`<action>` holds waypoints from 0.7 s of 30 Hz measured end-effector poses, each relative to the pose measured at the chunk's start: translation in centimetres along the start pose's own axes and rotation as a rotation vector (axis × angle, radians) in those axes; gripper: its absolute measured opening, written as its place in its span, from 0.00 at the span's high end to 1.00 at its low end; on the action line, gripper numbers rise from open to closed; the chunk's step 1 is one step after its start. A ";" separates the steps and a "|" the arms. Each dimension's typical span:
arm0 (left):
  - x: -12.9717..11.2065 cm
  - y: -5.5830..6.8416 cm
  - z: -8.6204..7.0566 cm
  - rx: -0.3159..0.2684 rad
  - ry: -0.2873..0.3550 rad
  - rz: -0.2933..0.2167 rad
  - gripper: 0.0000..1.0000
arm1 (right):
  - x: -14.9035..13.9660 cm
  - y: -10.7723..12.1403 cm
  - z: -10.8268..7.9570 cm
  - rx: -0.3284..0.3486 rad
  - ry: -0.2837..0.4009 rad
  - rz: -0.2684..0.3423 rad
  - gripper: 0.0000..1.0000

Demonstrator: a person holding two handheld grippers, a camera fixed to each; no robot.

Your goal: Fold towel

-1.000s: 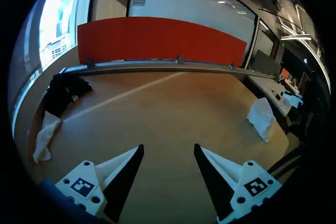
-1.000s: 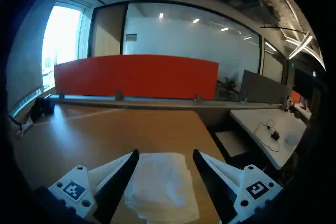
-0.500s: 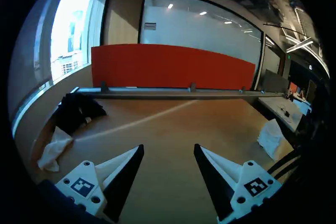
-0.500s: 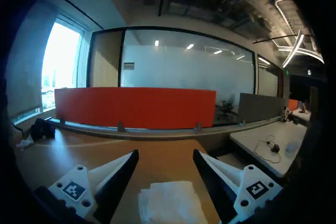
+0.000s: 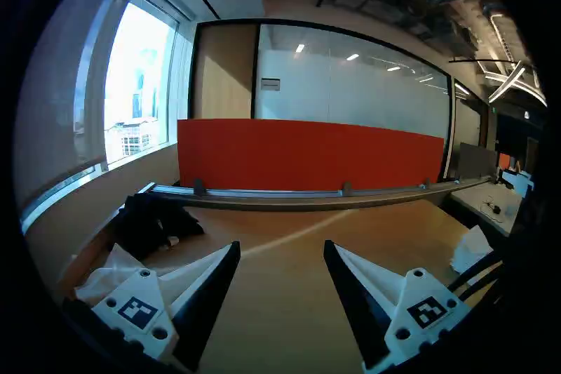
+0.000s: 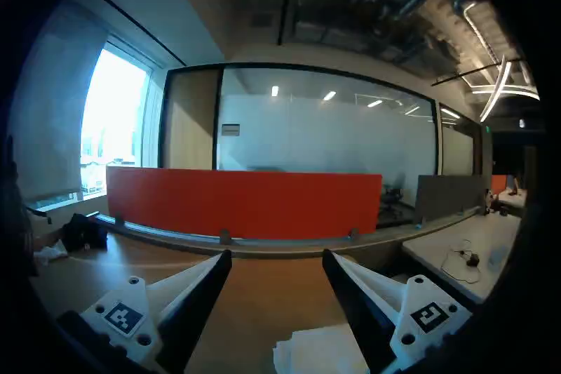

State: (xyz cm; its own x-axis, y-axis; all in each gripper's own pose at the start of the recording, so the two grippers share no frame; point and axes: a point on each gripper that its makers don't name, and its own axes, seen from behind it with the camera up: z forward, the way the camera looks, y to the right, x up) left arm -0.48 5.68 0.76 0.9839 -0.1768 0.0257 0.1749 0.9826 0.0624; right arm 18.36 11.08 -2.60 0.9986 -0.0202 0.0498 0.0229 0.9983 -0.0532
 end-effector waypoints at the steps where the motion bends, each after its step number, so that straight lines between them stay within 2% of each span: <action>1: 0.2 -0.2 0.1 0.005 0.008 -0.001 0.12 | 0.0 -0.5 0.1 0.003 0.001 -0.001 0.00; 14: 1.9 -2.9 0.8 0.052 0.094 -0.030 0.12 | 1.4 -8.1 1.0 0.065 0.016 -0.028 0.00; 21: 2.3 -3.7 1.0 0.060 0.116 -0.016 0.12 | 2.3 -11.3 1.5 0.076 0.030 -0.034 0.00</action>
State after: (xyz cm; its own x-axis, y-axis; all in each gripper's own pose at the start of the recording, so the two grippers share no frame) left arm 1.11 1.58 1.60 0.9791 -0.1816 -0.0915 0.1920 0.9738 0.1215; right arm 20.37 -0.18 -0.38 0.9983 -0.0542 0.0204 0.0537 0.9983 0.0238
